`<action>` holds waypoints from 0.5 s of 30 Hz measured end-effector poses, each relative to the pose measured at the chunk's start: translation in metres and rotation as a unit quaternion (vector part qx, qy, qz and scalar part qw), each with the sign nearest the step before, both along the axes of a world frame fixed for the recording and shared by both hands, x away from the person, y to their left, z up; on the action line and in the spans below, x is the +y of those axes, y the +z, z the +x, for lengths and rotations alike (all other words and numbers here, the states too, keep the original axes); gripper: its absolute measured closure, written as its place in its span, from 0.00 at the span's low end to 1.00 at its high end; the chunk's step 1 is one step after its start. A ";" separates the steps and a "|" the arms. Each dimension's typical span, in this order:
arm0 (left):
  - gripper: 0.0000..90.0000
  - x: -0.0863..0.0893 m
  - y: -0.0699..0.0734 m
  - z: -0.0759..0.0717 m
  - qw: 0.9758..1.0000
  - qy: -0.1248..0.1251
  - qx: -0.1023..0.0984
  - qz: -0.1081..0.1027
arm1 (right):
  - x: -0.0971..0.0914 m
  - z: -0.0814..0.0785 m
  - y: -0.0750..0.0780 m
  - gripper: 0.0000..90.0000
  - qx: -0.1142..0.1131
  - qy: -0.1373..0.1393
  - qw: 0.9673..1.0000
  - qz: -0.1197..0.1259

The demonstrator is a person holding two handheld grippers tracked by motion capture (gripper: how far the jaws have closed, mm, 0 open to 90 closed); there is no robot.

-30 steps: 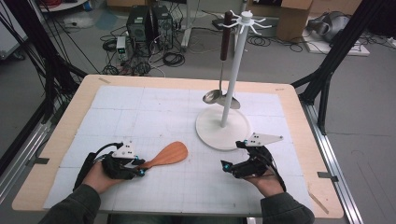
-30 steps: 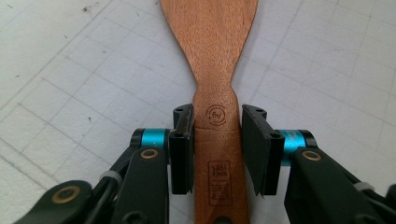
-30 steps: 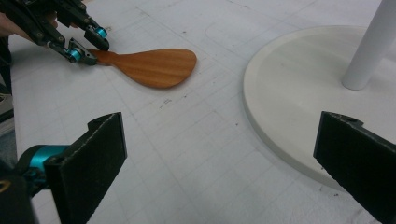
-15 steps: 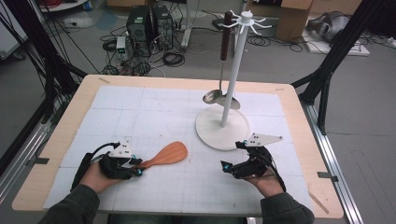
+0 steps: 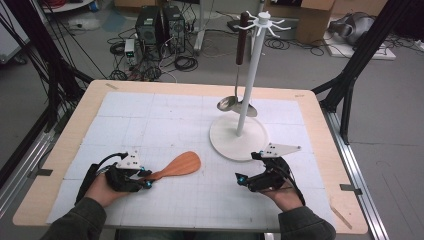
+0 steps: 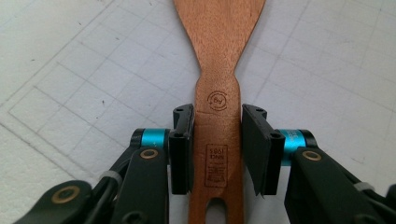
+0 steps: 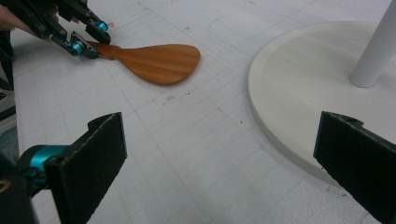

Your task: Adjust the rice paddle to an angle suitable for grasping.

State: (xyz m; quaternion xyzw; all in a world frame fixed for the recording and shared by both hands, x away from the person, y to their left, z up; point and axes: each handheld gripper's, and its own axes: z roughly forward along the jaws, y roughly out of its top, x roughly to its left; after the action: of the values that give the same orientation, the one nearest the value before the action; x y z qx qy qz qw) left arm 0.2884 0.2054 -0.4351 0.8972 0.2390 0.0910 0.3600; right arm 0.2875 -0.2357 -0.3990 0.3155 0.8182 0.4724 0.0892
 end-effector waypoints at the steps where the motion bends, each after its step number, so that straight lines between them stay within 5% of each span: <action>1: 0.72 0.000 0.000 0.000 1.000 -0.001 0.000 0.002 | 0.000 0.000 0.000 0.02 0.001 -0.001 1.000 0.000; 15: 0.73 -0.006 0.008 -0.002 1.000 -0.028 0.000 -0.013 | 0.005 0.000 -0.003 0.02 0.008 0.014 1.000 -0.008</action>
State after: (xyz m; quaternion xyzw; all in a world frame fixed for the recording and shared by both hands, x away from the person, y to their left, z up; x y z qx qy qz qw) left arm 0.2860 0.1993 -0.4275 0.8987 0.2150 0.0783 0.3741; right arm 0.2878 -0.2306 -0.4023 0.3072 0.8269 0.4643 0.0790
